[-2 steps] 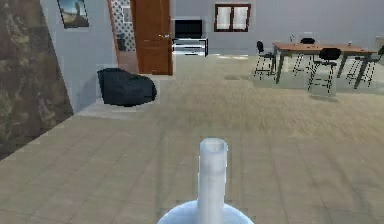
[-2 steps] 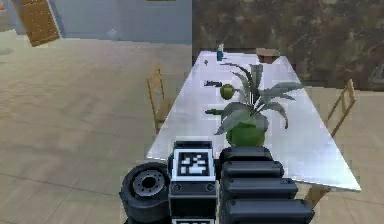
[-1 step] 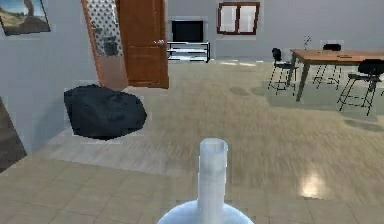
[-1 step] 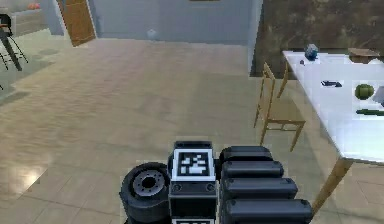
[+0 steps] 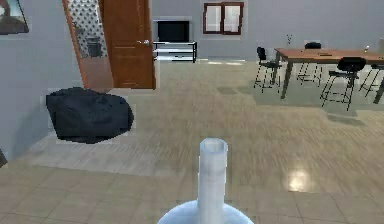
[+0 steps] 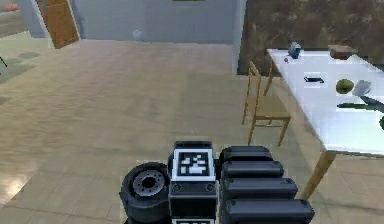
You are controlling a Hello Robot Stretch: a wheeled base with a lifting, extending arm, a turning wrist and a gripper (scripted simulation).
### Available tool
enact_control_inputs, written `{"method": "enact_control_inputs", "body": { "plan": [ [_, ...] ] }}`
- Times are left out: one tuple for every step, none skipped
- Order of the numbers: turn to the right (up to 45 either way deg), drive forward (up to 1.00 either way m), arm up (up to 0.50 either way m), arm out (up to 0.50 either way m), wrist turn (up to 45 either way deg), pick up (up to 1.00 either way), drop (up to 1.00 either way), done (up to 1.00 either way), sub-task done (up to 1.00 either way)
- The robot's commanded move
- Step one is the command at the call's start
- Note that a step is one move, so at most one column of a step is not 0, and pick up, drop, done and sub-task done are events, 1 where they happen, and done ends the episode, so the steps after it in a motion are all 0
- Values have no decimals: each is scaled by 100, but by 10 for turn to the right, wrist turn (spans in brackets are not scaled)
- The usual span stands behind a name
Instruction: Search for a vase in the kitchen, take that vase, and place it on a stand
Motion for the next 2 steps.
{"method": "enact_control_inputs", "body": {
  "plan": [
    [0, 100, 0, 0, 0, 0, 0, 0, 0],
    [0, 100, 0, 0, 0, 0, 0, 0, 0]
  ]
}}
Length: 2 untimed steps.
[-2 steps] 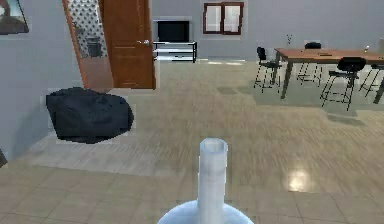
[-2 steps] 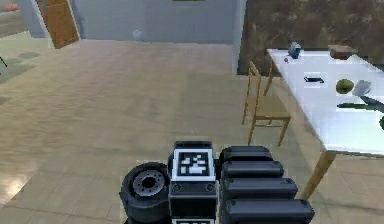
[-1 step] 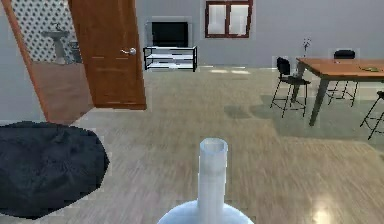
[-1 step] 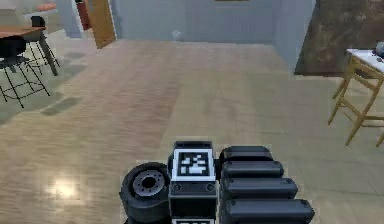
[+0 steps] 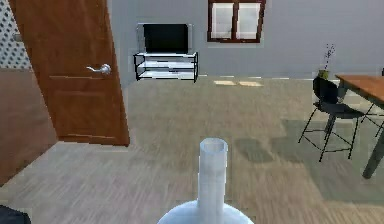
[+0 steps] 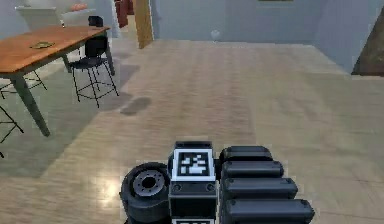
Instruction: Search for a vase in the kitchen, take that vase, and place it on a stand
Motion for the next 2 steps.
{"method": "enact_control_inputs", "body": {
  "plan": [
    [0, 100, 0, 0, 0, 0, 0, 0, 0],
    [0, 100, 0, 0, 0, 0, 0, 0, 0]
  ]
}}
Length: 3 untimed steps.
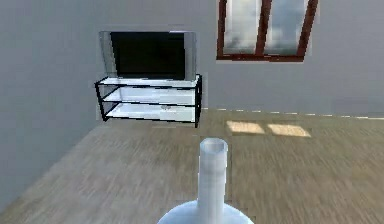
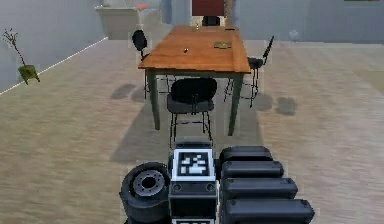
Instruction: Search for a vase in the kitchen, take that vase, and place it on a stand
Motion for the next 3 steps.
{"method": "enact_control_inputs", "body": {
  "plan": [
    [-60, 0, 0, 0, 0, 0, 0, 0, 0],
    [0, 15, 0, 0, 0, 0, 0, 0, 0],
    [-120, 0, 0, 0, 0, 0, 0, 0, 0]
  ]
}}
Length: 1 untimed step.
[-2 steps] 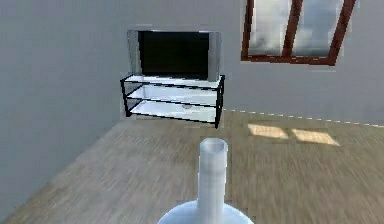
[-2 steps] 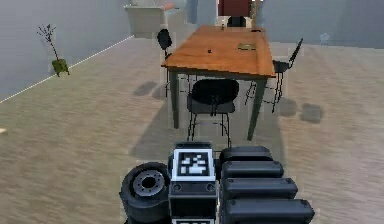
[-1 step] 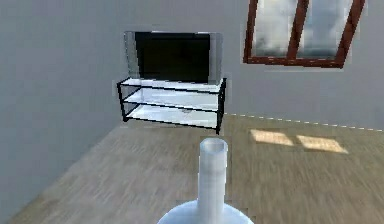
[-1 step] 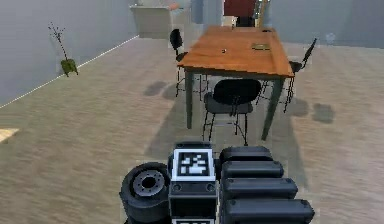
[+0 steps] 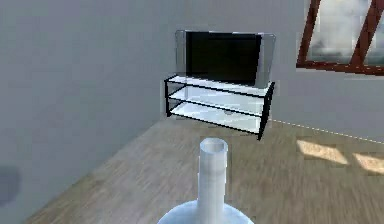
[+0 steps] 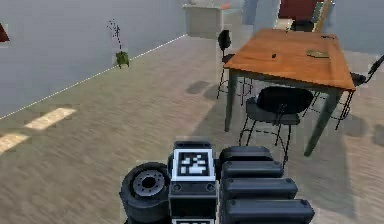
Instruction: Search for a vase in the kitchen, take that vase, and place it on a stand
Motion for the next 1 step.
{"method": "enact_control_inputs", "body": {
  "plan": [
    [0, 100, 0, 0, 0, 0, 0, 0, 0]
  ]
}}
